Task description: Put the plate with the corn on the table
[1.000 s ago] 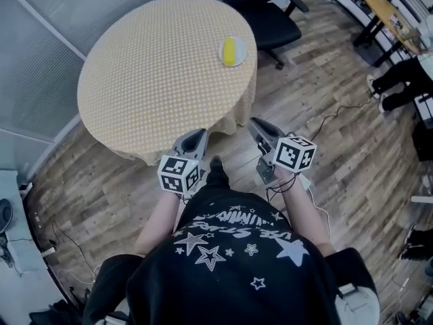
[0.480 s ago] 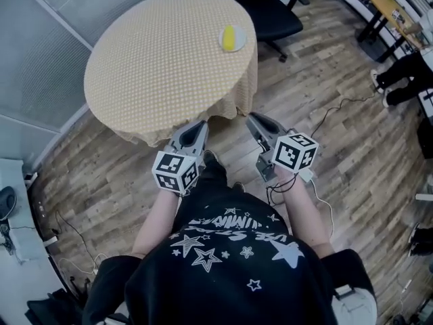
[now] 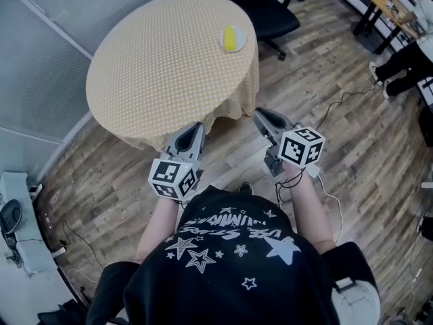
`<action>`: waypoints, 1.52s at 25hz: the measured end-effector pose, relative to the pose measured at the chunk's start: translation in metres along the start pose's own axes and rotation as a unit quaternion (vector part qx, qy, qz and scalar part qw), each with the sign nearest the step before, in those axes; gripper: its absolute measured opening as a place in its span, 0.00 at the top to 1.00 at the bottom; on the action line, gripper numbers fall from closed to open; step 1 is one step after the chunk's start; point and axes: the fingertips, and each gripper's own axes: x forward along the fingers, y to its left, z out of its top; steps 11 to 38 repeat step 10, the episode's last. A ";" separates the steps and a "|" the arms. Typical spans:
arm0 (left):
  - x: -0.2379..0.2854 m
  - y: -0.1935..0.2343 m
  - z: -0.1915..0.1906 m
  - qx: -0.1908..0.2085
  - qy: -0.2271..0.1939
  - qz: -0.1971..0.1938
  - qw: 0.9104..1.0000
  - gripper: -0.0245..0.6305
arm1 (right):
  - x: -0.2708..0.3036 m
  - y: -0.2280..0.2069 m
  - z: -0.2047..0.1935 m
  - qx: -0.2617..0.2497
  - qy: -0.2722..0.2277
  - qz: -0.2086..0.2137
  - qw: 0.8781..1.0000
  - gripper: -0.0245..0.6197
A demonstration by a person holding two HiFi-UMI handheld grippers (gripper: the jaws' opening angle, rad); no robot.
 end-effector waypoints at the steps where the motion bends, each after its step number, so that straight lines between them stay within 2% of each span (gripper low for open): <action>1: -0.006 0.004 0.001 0.000 0.000 -0.001 1.000 0.95 | 0.002 0.003 0.001 -0.001 -0.003 -0.003 1.000 0.88; 5: -0.038 0.029 0.000 0.010 0.004 0.008 1.000 0.95 | 0.019 0.023 -0.007 0.004 -0.004 -0.016 1.000 0.88; 10: -0.080 0.077 -0.010 -0.004 0.016 0.031 0.999 0.95 | 0.049 0.042 -0.019 0.001 0.003 -0.031 1.000 0.88; 38: -0.080 0.077 -0.010 -0.004 0.016 0.031 0.999 0.95 | 0.049 0.042 -0.019 0.001 0.003 -0.031 1.000 0.88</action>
